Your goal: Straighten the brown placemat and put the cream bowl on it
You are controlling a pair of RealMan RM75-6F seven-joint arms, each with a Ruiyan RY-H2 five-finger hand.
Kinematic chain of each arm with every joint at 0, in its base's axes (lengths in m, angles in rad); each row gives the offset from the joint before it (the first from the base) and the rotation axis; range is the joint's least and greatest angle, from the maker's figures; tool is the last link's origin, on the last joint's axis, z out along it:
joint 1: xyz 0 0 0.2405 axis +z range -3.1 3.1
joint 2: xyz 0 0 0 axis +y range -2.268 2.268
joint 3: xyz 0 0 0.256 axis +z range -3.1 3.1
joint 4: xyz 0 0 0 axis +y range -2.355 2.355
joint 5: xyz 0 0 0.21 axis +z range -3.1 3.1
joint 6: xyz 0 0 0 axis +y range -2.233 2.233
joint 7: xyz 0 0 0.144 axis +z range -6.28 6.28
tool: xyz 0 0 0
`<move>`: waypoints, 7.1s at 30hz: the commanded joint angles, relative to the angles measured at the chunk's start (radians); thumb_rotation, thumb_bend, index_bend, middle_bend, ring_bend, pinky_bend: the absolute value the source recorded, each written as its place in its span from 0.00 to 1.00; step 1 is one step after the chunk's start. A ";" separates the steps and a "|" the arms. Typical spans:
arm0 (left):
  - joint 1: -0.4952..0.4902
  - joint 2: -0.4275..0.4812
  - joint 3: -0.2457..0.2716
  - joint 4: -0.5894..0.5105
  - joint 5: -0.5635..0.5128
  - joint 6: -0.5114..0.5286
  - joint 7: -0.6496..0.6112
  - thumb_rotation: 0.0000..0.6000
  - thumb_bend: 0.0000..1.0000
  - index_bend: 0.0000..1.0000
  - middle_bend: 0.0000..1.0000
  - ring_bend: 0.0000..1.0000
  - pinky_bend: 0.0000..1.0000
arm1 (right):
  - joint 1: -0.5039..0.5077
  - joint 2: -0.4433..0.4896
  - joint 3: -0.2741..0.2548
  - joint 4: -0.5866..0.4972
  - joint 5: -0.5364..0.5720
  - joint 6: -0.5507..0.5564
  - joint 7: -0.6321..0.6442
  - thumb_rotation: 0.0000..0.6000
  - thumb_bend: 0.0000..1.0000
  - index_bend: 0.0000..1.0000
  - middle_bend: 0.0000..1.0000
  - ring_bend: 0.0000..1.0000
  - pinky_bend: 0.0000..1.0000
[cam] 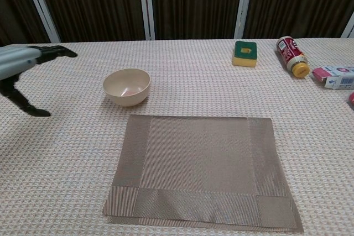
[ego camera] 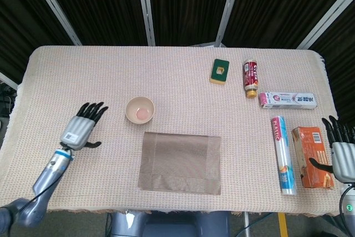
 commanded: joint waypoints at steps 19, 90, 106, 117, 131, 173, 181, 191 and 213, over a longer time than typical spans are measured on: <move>-0.226 -0.379 -0.115 0.453 -0.061 -0.168 0.046 1.00 0.40 0.47 0.00 0.00 0.00 | 0.001 0.002 0.011 0.051 0.031 -0.029 0.077 1.00 0.00 0.00 0.00 0.00 0.00; -0.042 0.035 0.131 -0.098 0.372 -0.006 -0.188 1.00 0.14 0.32 0.00 0.00 0.00 | -0.017 0.033 -0.001 -0.010 -0.010 0.016 0.089 1.00 0.00 0.00 0.00 0.00 0.00; -0.023 -0.160 0.255 0.186 0.516 0.026 -0.222 1.00 0.20 0.45 0.00 0.00 0.00 | -0.023 0.039 0.005 0.008 0.010 0.013 0.103 1.00 0.00 0.00 0.00 0.00 0.00; -0.007 -0.231 0.298 0.317 0.611 0.154 -0.302 1.00 0.24 0.49 0.00 0.00 0.00 | -0.021 0.040 0.006 0.003 0.007 0.012 0.101 1.00 0.00 0.00 0.00 0.00 0.00; -0.015 -0.265 0.305 0.335 0.611 0.140 -0.291 1.00 0.25 0.49 0.00 0.00 0.00 | -0.023 0.043 0.008 0.001 0.008 0.014 0.102 1.00 0.00 0.00 0.00 0.00 0.00; -0.030 -0.303 0.299 0.332 0.571 0.098 -0.269 1.00 0.50 0.67 0.00 0.00 0.00 | -0.028 0.053 0.010 -0.006 0.003 0.022 0.116 1.00 0.00 0.00 0.00 0.00 0.00; -0.066 -0.297 0.240 0.260 0.534 0.077 -0.289 1.00 0.50 0.71 0.00 0.00 0.00 | -0.028 0.053 0.011 -0.005 0.004 0.022 0.119 1.00 0.00 0.00 0.00 0.00 0.00; -0.230 -0.280 -0.110 0.040 0.202 -0.156 -0.274 1.00 0.51 0.71 0.00 0.00 0.00 | -0.027 0.055 0.014 -0.004 0.012 0.016 0.127 1.00 0.00 0.00 0.00 0.00 0.00; -0.420 -0.357 -0.426 0.457 -0.503 -0.331 -0.127 1.00 0.53 0.72 0.00 0.00 0.00 | -0.020 0.051 0.024 0.022 0.056 -0.023 0.133 1.00 0.00 0.00 0.00 0.00 0.00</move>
